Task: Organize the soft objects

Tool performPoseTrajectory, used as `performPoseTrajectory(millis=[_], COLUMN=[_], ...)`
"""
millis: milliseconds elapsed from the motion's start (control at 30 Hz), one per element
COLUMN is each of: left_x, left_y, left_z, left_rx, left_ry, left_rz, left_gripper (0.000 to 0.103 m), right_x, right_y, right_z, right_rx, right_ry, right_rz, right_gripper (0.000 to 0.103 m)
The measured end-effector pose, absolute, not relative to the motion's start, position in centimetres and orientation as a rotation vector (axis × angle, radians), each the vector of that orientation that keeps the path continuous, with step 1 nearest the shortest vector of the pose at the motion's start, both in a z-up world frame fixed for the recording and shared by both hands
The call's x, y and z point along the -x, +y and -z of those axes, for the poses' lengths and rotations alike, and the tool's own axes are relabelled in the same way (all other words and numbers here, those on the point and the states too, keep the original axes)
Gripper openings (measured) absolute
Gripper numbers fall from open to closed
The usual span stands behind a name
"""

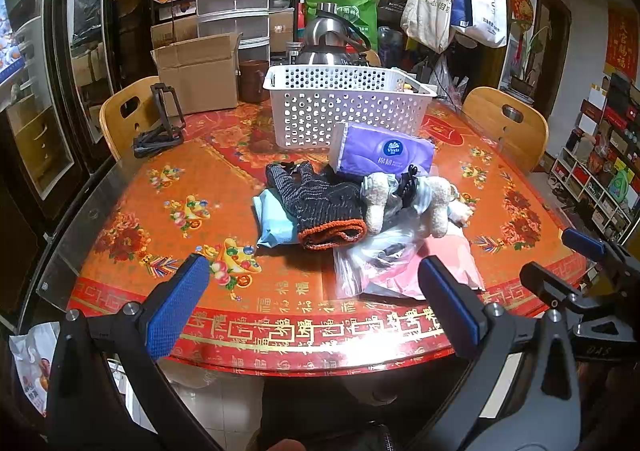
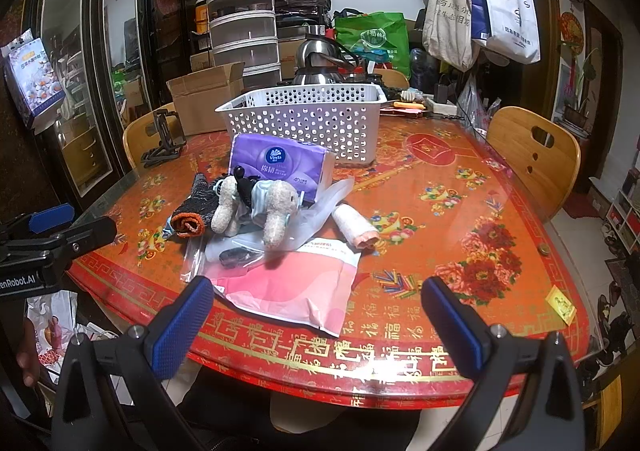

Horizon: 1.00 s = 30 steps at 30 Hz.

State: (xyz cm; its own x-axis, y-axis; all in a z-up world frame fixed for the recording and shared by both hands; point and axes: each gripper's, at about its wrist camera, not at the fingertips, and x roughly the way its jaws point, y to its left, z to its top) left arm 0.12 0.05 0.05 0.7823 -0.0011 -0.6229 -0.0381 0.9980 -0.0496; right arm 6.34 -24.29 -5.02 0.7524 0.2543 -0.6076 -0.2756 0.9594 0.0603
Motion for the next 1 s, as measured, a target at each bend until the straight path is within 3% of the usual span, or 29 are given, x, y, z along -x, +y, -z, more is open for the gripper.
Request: performPoseTrajectory(millis=[1000], left_x=[-0.22], left_y=[0.1], left_z=[-0.03], left_rx=[0.06], left_ry=[0.676], left_rz=[-0.018], left_gripper=[0.103], right_x=[-6.31], right_y=[-24.36], right_z=[5.25], right_rx=[0.028], right_ry=[0.664], right_rz=[-0.293], right_gripper=[0.103])
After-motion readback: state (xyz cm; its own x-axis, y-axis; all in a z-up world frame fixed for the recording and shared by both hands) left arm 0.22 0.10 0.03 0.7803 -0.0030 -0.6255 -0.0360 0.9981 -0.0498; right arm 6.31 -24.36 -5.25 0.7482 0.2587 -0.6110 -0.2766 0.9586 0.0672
